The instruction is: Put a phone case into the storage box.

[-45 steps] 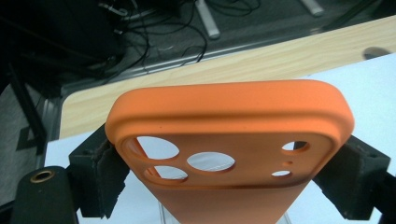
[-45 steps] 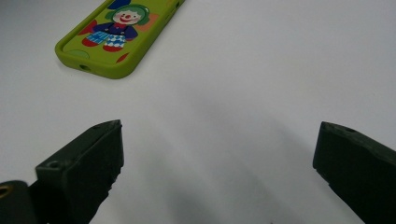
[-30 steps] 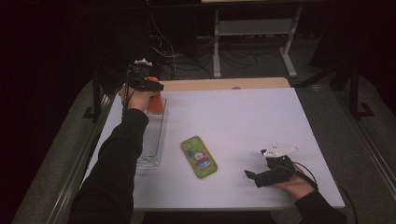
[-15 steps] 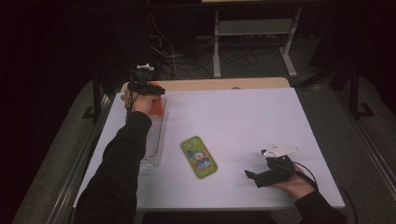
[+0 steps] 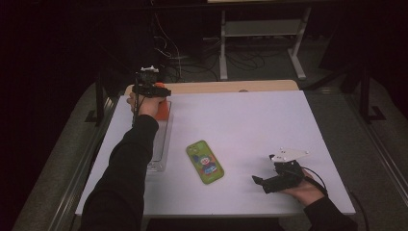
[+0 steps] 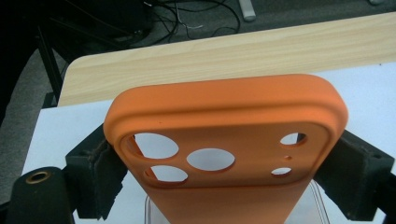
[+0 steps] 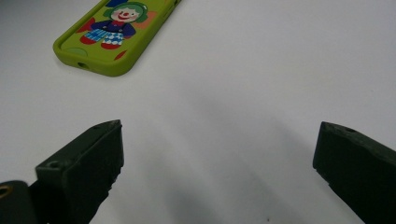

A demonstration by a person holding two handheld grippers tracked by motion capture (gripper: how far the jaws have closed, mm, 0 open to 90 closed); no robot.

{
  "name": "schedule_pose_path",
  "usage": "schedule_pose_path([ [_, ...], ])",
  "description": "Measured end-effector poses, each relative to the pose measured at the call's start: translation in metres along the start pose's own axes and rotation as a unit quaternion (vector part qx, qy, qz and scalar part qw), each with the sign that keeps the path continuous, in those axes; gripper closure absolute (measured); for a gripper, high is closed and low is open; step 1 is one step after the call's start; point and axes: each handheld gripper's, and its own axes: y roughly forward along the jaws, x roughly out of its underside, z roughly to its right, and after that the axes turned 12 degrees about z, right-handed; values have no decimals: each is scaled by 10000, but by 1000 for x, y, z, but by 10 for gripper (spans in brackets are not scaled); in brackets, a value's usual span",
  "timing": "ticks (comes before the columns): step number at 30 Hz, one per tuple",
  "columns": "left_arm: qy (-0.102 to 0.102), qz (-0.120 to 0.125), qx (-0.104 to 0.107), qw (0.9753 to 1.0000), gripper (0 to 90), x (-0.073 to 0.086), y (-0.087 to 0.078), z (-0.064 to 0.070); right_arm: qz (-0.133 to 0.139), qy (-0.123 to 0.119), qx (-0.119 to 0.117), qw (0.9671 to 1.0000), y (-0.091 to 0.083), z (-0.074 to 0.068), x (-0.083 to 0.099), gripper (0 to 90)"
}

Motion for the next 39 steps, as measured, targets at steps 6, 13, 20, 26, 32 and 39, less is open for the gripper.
schedule_pose_path([
  [6, 51, 11, -39, 10000, 111, 1, 2, 2, -11, 15, 5, 10000, -1, 0, 0, 10],
  [13, 74, 1, 37, 10000, 40, 1, 1, 0, -37, 6, 0, 10000, -1, -1, 0, 10],
  [20, 26, 32, 174, 9998, 1, -1, -6, -6, -62, -71, 13, 10000, 0, -1, 0, 10],
  [26, 47, 154, 449, 9989, 0, -3, -25, -11, -62, -23, 40, 10000, 0, -1, -1, 10],
  [32, 132, 131, 974, 9951, 0, -1, -49, -17, -100, 9, 55, 9999, 1, -2, -3, 10],
  [39, 367, 99, 1642, 9857, 0, 12, -72, -10, -119, -71, 32, 9999, 6, -4, -4, 10],
])
